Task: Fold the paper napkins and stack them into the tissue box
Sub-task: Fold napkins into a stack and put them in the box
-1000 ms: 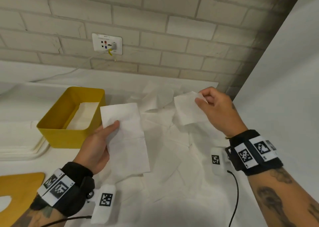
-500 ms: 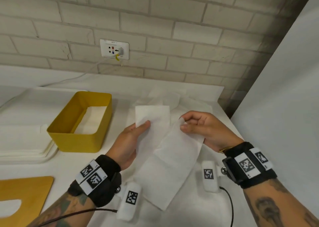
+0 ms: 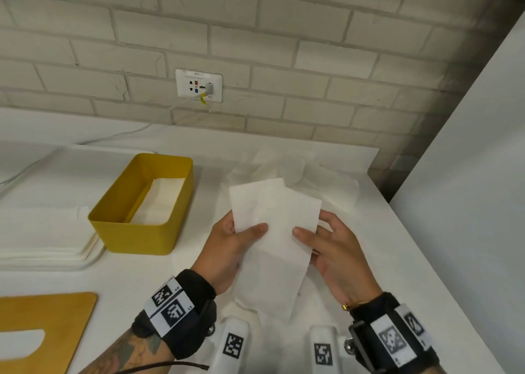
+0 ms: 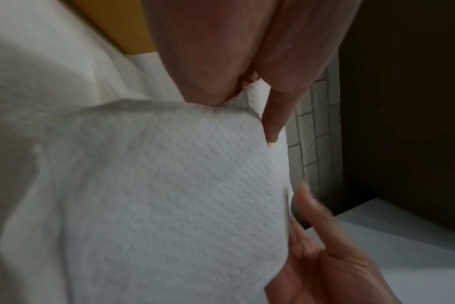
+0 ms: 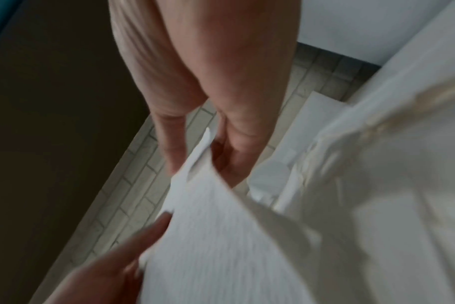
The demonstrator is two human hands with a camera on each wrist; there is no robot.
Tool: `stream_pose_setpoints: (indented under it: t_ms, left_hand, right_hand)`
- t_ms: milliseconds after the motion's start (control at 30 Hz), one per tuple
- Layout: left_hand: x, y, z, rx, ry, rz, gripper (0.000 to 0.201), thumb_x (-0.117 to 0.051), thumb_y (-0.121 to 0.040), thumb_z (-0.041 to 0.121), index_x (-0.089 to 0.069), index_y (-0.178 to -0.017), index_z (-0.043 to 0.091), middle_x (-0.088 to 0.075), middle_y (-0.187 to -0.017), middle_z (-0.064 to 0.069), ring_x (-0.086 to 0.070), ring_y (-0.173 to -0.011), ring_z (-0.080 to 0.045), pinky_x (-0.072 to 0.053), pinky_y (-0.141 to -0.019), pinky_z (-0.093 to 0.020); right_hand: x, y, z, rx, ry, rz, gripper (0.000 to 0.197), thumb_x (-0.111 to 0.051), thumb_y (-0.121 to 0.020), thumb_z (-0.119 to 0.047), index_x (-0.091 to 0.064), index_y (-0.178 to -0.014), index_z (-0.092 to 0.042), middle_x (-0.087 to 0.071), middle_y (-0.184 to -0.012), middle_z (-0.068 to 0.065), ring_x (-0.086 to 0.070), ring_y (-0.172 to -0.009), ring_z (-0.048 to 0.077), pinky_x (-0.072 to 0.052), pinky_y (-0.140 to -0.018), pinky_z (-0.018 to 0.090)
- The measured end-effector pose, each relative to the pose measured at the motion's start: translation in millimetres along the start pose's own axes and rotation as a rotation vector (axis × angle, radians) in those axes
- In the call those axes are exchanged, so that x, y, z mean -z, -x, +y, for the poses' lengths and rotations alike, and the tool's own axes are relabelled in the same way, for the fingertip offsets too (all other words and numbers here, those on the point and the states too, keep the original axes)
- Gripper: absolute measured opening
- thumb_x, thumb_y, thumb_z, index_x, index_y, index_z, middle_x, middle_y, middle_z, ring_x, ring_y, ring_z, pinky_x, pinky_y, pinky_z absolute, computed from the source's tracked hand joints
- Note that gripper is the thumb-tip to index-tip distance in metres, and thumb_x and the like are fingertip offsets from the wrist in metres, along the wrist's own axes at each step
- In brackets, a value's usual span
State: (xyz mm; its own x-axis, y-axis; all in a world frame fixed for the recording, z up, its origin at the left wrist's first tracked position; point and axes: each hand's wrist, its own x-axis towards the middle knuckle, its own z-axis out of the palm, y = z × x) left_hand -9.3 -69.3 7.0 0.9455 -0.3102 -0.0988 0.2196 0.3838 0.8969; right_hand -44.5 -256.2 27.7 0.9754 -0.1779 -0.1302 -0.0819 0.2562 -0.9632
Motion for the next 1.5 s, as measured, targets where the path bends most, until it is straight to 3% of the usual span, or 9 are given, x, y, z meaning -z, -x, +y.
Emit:
stream_pose_setpoints:
  t_ms: [200, 333, 467, 567, 800, 1067, 1267, 1400, 1500]
  left_hand:
    - [-1, 5, 4, 0.034, 0.097, 0.051, 0.036, -0.044, -0.108, 0.034, -0.066, -0.129, 0.015, -0.074, -0.124, -0.006, -0.070, -0.116, -0.023, -0.051, -0.102, -0.043]
    - [5, 5, 6, 0.028, 0.041, 0.059, 0.032, -0.052, -0.104, 0.026, -0.069, -0.124, 0.007, -0.074, -0.121, -0.012, -0.070, -0.115, -0.028, -0.052, -0.103, -0.043]
    - [0, 5, 9, -0.066, -0.027, 0.033, 0.027, -0.065, -0.092, 0.021, -0.072, -0.113, 0.005, -0.076, -0.110, -0.017, -0.073, -0.101, -0.031, -0.061, -0.083, -0.037]
    - [-6, 7, 11, -0.150, -0.047, 0.009, 0.033, -0.076, -0.088, 0.012, -0.070, -0.120, 0.012, -0.076, -0.116, -0.012, -0.073, -0.107, -0.030, -0.061, -0.090, -0.041]
    - [-7, 15, 24, -0.093, 0.060, 0.046, 0.029, -0.048, -0.106, 0.022, -0.070, -0.121, 0.009, -0.077, -0.115, -0.010, -0.073, -0.108, -0.027, -0.060, -0.091, -0.039]
    - [-6, 13, 27, -0.086, 0.051, 0.029, 0.035, -0.049, -0.104, 0.033, -0.070, -0.122, 0.011, -0.076, -0.117, -0.009, -0.073, -0.110, -0.026, -0.058, -0.093, -0.042]
    - [-2, 10, 20, -0.128, -0.037, 0.036, 0.021, -0.062, -0.098, 0.011, -0.072, -0.116, 0.006, -0.077, -0.113, -0.013, -0.073, -0.107, -0.032, -0.061, -0.091, -0.042]
    - [-4, 11, 22, -0.065, -0.025, 0.025, 0.025, -0.058, -0.100, 0.018, -0.072, -0.114, 0.003, -0.077, -0.112, -0.014, -0.072, -0.107, -0.032, -0.060, -0.089, -0.039]
    - [-7, 12, 25, -0.018, 0.007, -0.008, 0.029, -0.054, -0.103, 0.022, -0.072, -0.116, 0.005, -0.077, -0.113, -0.012, -0.073, -0.106, -0.028, -0.060, -0.090, -0.037]
  right_hand:
    - [3, 11, 4, 0.075, 0.042, 0.020, 0.024, -0.063, -0.094, -0.001, -0.069, -0.117, -0.008, -0.077, -0.110, 0.009, -0.073, -0.104, 0.024, -0.060, -0.080, 0.033]
    - [10, 15, -28, 0.130, -0.008, -0.095, 0.029, -0.068, -0.082, -0.011, -0.072, -0.110, -0.005, -0.077, -0.107, 0.013, -0.075, -0.099, 0.024, -0.061, -0.077, 0.027]
    - [-1, 10, -35, 0.129, 0.036, -0.115, 0.036, -0.078, -0.068, -0.019, -0.076, -0.100, -0.002, -0.077, -0.102, 0.017, -0.075, -0.094, 0.028, -0.063, -0.081, 0.035]
    - [-9, 3, -23, 0.113, 0.088, -0.059, 0.037, -0.080, -0.069, -0.015, -0.074, -0.102, 0.002, -0.077, -0.100, 0.018, -0.075, -0.096, 0.032, -0.063, -0.082, 0.036]
    - [-12, -1, -12, 0.099, 0.060, -0.022, 0.030, -0.080, -0.074, -0.002, -0.073, -0.103, 0.002, -0.078, -0.097, 0.016, -0.077, -0.091, 0.029, -0.063, -0.074, 0.030]
    - [-13, -1, -9, 0.092, 0.019, -0.021, 0.042, -0.083, -0.063, -0.006, -0.071, -0.102, 0.001, -0.078, -0.099, 0.016, -0.076, -0.092, 0.030, -0.062, -0.072, 0.030]
    - [-16, 5, -12, 0.056, 0.010, -0.086, 0.045, -0.081, -0.071, -0.009, -0.069, -0.114, -0.006, -0.077, -0.105, 0.014, -0.075, -0.098, 0.030, -0.060, -0.083, 0.041]
    - [-17, 1, -30, 0.154, 0.081, -0.095, 0.037, -0.078, -0.077, -0.012, -0.069, -0.113, -0.011, -0.078, -0.101, 0.010, -0.076, -0.094, 0.026, -0.062, -0.073, 0.035]
    - [-16, -3, -37, 0.244, 0.191, -0.081, 0.030, -0.080, -0.077, -0.017, -0.074, -0.107, -0.016, -0.078, -0.102, 0.005, -0.074, -0.099, 0.027, -0.060, -0.079, 0.039]
